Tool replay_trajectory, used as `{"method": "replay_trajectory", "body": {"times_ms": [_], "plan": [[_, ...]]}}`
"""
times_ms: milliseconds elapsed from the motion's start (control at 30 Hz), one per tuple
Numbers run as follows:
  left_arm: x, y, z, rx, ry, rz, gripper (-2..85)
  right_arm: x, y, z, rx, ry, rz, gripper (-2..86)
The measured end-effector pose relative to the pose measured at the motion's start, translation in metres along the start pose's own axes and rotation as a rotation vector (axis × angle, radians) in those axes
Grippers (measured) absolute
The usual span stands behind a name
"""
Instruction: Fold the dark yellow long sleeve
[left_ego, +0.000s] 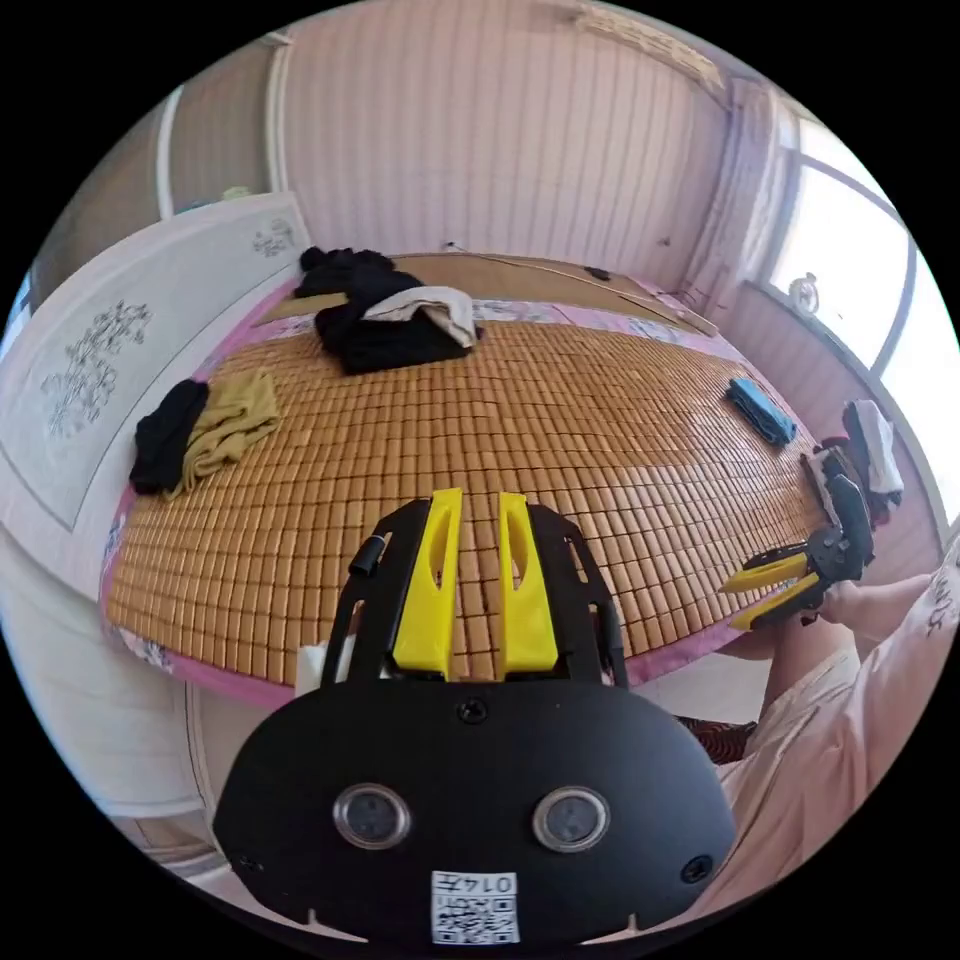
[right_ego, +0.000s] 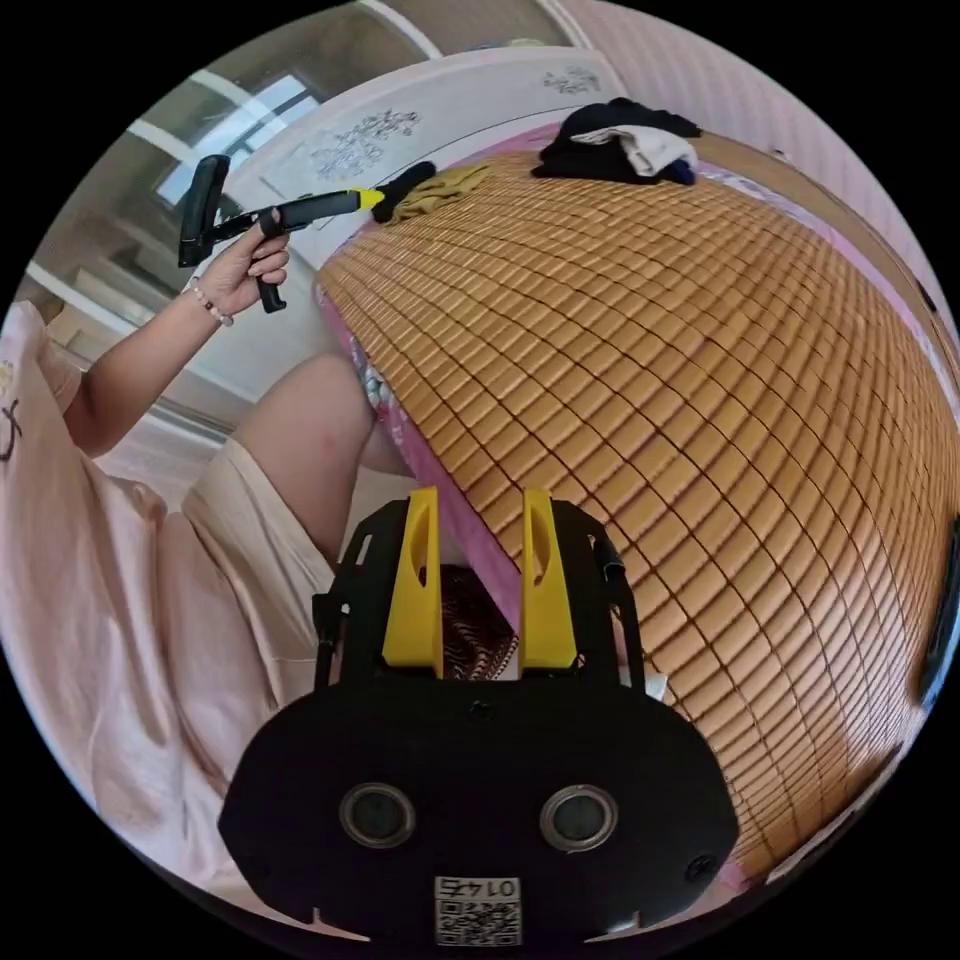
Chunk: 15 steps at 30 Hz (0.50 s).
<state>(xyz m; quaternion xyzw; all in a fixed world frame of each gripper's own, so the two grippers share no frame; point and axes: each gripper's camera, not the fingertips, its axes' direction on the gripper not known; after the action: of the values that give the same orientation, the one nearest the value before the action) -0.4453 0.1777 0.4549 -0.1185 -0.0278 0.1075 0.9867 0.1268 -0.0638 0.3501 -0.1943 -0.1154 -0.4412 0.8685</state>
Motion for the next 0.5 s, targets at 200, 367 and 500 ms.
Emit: {"method": "replay_trajectory", "body": {"times_ms": [200,367,500], "plan": [[-0.1,0.06,-0.034,0.129,-0.082,-0.242,6.2,-0.044,-0.124,0.001,-0.122,0.149,-0.352,12.3],[-0.165,0.05,-0.023,0.17,-0.136,-0.305,7.3,-0.056,-0.26,0.012,-0.121,0.234,-0.461,13.6],[-0.22,0.004,0.013,0.116,-0.212,-0.293,7.8,-0.056,-0.397,0.031,-0.064,0.183,-0.427,13.4]]}}
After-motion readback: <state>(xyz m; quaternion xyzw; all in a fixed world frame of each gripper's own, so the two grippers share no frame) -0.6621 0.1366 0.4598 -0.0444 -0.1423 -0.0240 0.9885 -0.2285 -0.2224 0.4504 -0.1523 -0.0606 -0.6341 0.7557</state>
